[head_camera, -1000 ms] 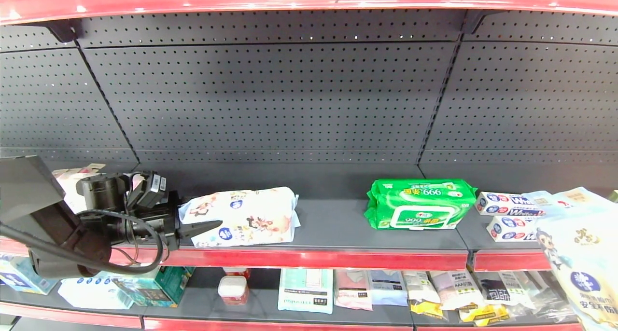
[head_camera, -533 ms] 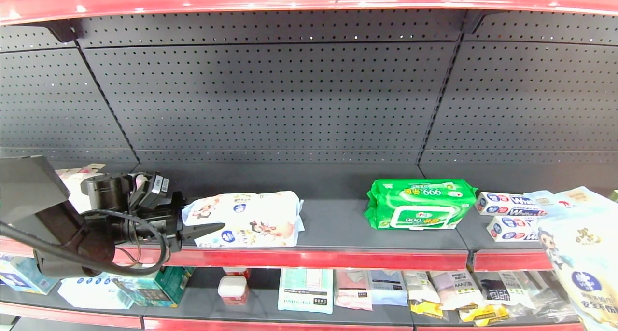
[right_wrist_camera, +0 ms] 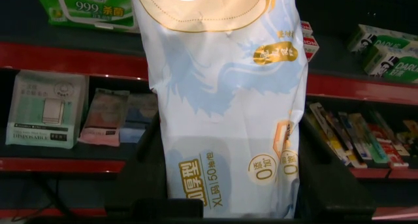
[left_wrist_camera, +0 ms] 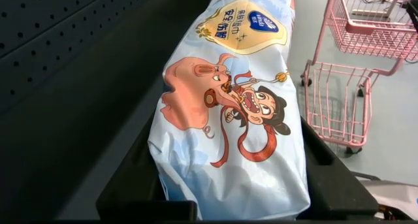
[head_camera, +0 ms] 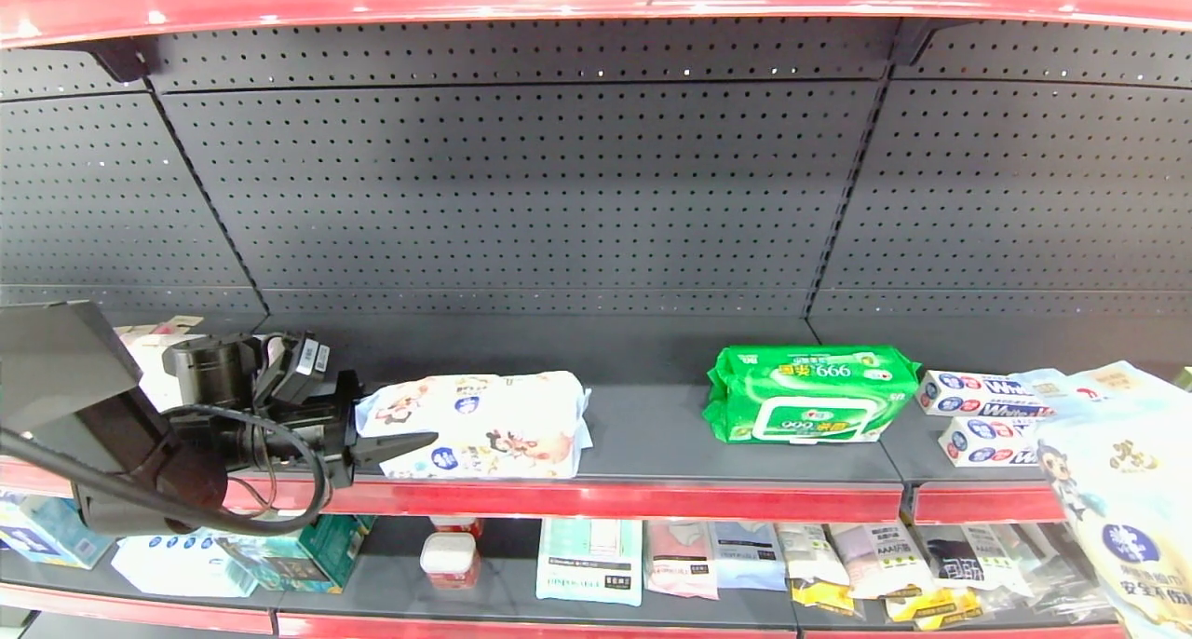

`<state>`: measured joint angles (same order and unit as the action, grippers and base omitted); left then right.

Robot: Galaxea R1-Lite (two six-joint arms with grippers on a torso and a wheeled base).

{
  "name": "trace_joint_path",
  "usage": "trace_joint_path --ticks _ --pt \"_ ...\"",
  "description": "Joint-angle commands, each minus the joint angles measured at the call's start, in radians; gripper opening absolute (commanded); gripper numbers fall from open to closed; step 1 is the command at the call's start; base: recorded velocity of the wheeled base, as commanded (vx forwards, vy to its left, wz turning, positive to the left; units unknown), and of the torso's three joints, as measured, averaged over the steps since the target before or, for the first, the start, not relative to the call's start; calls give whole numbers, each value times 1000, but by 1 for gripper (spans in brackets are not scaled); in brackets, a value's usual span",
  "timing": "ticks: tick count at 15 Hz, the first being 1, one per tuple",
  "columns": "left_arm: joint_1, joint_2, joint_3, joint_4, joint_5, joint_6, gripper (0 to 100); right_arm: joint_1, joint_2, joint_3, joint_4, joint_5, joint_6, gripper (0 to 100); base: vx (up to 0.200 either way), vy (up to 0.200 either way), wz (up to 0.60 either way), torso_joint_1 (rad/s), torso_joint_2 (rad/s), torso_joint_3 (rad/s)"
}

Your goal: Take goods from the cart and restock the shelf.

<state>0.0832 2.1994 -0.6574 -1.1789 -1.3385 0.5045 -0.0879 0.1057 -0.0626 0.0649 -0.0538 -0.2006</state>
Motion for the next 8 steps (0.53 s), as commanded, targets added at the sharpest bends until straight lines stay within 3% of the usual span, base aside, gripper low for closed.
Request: trace_joint_path --ticks 1,8 --pt "1 2 1 -1 2 -3 0 -9 0 0 0 0 -2 0 0 0 0 0 0 0" --pt "17 3 -2 -18 12 5 0 -20 0 0 1 0 -2 0 0 0 0 0 0 0"
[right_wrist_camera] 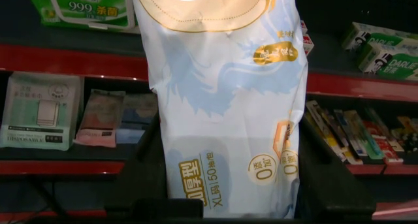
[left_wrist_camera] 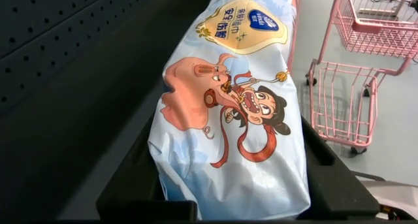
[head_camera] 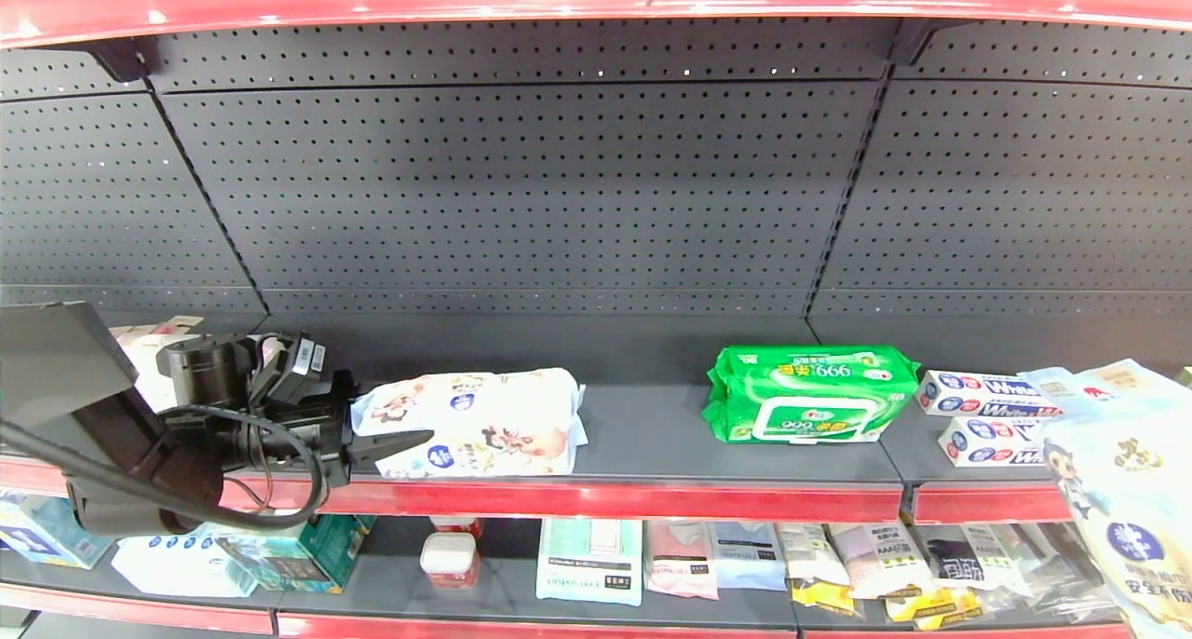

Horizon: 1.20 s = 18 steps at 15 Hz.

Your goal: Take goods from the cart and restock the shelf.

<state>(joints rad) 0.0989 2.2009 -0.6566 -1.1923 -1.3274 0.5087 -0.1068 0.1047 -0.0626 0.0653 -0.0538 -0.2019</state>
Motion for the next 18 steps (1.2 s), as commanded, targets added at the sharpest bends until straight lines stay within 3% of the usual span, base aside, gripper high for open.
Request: trace_joint_path --ticks 1,18 --pt "1 5 -5 -9 1 -1 0 -1 1 0 1 0 -1 0 0 0 0 0 0 0" --pt "8 16 8 -9 8 -10 0 -2 12 -2 1 0 -1 0 0 0 0 0 0 0"
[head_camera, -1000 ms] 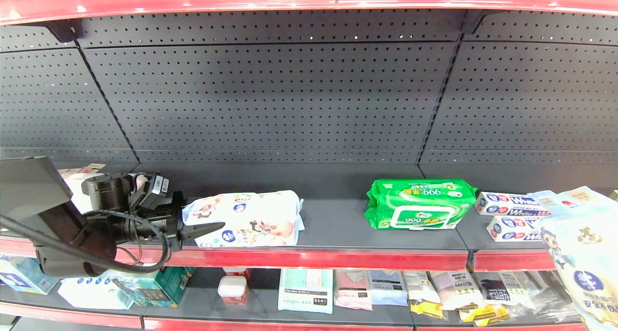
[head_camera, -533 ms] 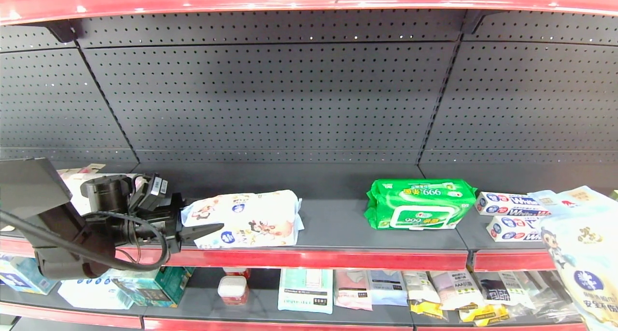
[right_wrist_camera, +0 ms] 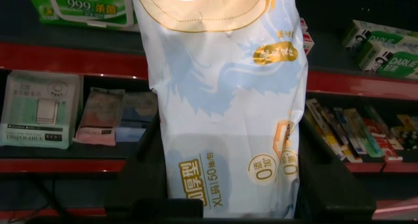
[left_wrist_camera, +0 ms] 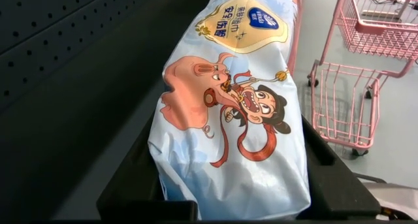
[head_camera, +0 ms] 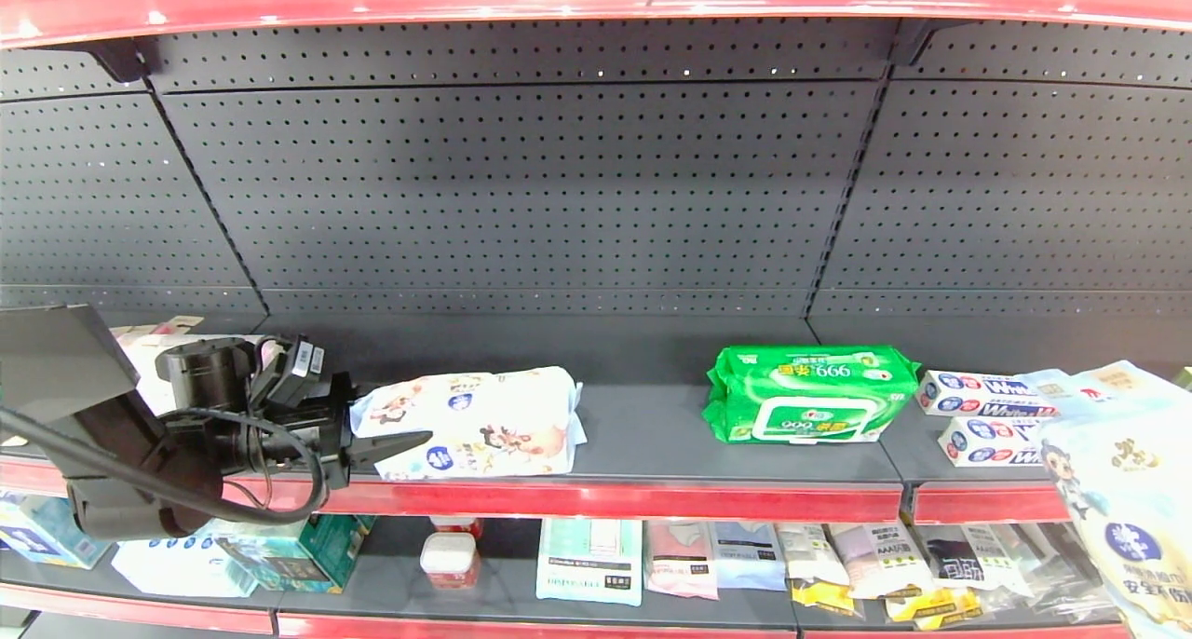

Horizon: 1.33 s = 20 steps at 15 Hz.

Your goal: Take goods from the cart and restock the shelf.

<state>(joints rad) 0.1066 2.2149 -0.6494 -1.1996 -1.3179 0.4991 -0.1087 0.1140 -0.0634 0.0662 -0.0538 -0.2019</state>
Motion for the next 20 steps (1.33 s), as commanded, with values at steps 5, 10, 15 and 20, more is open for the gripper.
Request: trace_joint_path --ticks 5,10,15,20 --pt "-1 -1 -1 -3 8 -28 100 0 3 -1 0 0 -1 0 0 0 0 0 0 0" --pt "7 -69 -1 -25 39 -60 100 1 3 1 0 2 -1 0 0 0 0 0 0 0" --pt "12 -121 66 -178 80 -169 100 3 7 1 -2 5 1 0 0 0 0 0 0 0" --pt "7 -189 166 -371 216 -350 100 9 7 1 0 8 1 0 0 0 0 0 0 0"
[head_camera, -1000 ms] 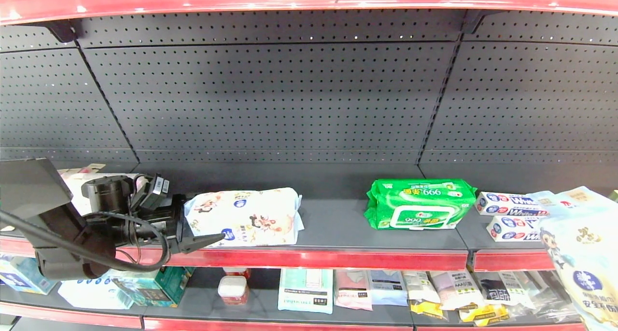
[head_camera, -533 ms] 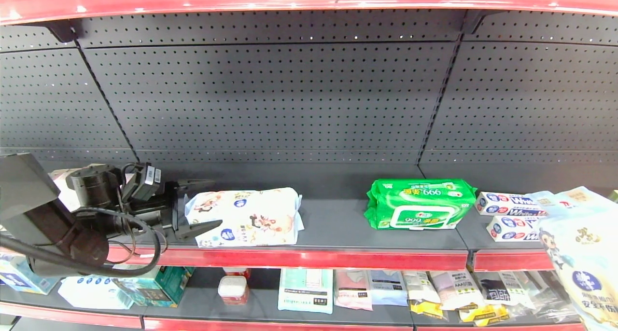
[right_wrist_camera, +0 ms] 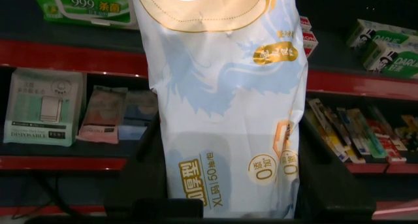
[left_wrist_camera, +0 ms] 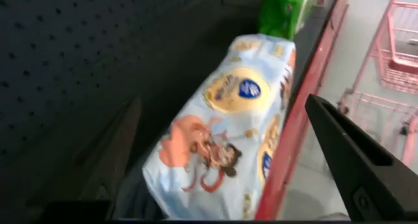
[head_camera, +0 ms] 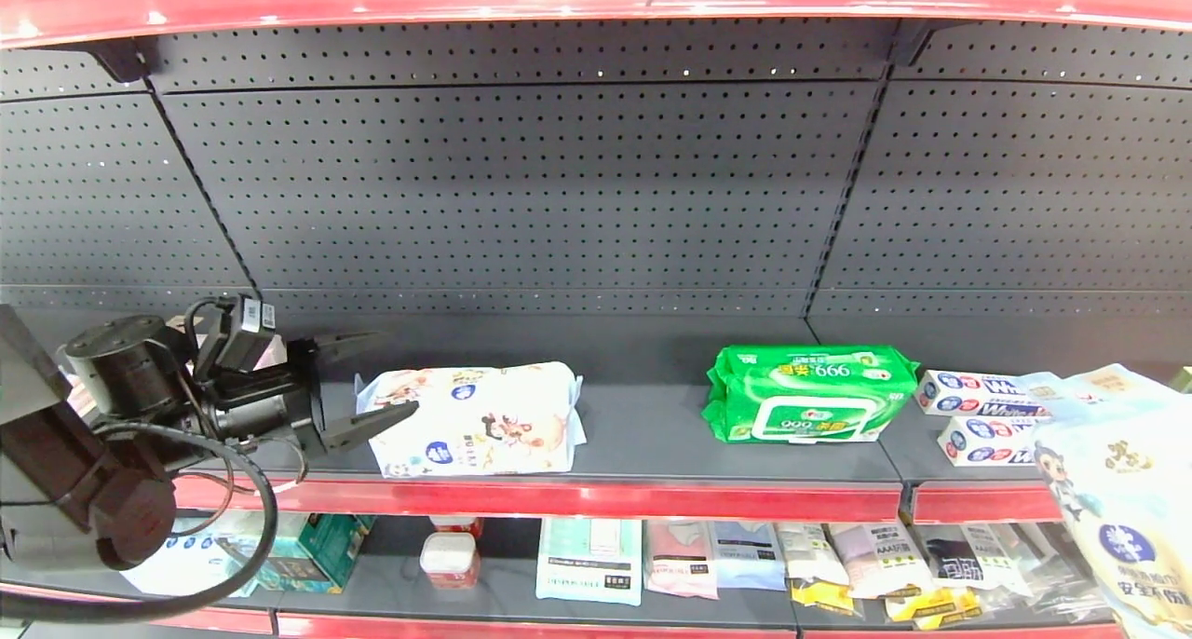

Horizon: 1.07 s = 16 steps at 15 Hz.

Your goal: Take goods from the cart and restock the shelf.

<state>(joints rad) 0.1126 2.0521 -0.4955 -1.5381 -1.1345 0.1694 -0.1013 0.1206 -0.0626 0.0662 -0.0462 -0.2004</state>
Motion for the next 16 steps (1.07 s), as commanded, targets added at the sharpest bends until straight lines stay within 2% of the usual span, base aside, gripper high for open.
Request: trace_joint_path --ticks 1,3,6,7,8,11,12,13,14,16 --pt "1 -38 22 -33 82 -21 100 2 1 0 0 0 -1 0 0 0 0 0 0 0" --pt "-2 -70 81 -33 179 -16 100 5 2 0 0 3 -1 0 0 0 0 0 0 0" --pt "-22 -101 115 -33 398 -14 100 6 -1 0 -2 5 1 0 0 0 0 0 0 0" --pt "-22 -118 112 -33 443 -19 100 6 -4 0 -2 5 1 0 0 0 0 0 0 0" --pt "-27 -152 115 -33 542 -33 100 6 -6 0 -2 6 1 0 0 0 0 0 0 0" --pt "-88 -219 212 -33 983 -114 100 31 -10 0 -2 12 6 0 0 0 0 0 0 0" --pt "-108 -256 259 -33 1058 -146 100 37 -13 1 -2 12 6 0 0 0 0 0 0 0" --pt "-134 -293 311 -33 1098 -166 100 40 -15 1 -2 12 7 0 0 0 0 0 0 0" --pt "-149 -333 359 -33 1113 -169 100 40 -19 1 -2 14 7 0 0 0 0 0 0 0" --pt "-160 -466 459 -30 1107 -172 100 46 -30 -3 -2 49 7 0 0 0 0 0 0 0"
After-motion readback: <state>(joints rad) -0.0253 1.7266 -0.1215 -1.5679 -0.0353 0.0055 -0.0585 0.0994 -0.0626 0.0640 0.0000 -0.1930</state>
